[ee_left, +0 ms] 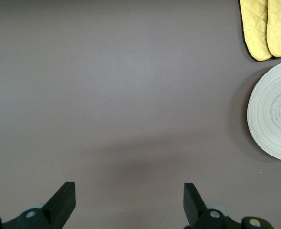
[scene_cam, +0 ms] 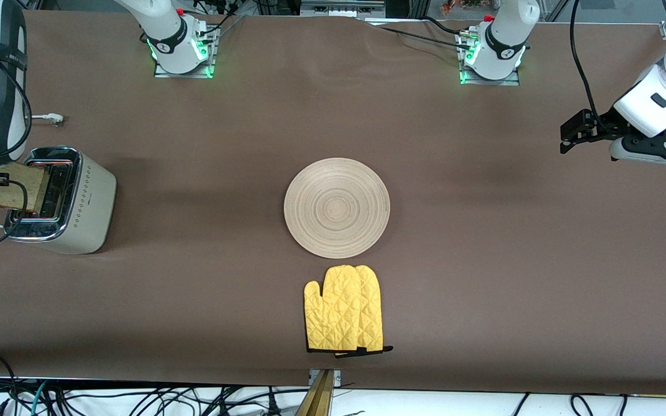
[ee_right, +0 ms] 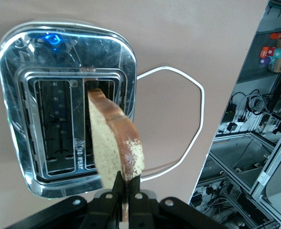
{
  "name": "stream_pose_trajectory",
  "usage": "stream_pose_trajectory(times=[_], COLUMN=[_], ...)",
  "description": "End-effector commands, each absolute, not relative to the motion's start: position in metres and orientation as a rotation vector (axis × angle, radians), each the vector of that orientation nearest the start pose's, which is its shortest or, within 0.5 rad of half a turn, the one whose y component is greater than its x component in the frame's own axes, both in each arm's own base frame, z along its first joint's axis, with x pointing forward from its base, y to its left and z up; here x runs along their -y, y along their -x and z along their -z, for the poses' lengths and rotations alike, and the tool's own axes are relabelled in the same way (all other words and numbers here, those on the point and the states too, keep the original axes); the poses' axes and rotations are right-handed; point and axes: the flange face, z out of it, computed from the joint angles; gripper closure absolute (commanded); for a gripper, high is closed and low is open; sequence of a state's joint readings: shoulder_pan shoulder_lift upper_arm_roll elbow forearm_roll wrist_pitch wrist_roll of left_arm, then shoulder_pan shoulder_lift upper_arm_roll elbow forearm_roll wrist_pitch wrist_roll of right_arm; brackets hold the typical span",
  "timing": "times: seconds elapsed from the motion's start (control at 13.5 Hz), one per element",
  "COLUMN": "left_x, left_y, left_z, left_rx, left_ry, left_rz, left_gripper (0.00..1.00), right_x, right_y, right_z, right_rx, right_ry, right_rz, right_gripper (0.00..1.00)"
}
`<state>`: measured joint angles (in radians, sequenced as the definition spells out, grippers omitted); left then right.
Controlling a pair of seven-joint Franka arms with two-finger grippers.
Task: Move plate and put bread in toaster
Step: 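Lower the bread into a toaster slot with the right gripper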
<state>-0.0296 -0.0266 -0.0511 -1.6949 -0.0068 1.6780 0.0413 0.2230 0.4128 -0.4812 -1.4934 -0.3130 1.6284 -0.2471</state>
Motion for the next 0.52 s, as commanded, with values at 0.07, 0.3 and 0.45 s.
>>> stream_pose_trajectory(times=[0.07,0.3,0.45], left_x=[0.048,0.048,0.048], left_y=[-0.555,-0.555,-0.555], left_z=[-0.594,-0.594,-0.594], left_rx=[-0.184,-0.184,-0.184], left_ry=[3.154,3.154,3.154], left_rz=[0.007,0.007,0.007], left_gripper=[0.0,0.0,0.0], right_x=[0.159,0.163,0.164], right_y=[-0.623,-0.626,-0.632], right_z=[-0.452,-0.447,-0.435], right_rx=[0.129,0.119,0.13], right_ry=[3.479,3.472,3.485], right_rz=[-0.627,-0.602,-0.583], right_gripper=[1.0,1.0,1.0])
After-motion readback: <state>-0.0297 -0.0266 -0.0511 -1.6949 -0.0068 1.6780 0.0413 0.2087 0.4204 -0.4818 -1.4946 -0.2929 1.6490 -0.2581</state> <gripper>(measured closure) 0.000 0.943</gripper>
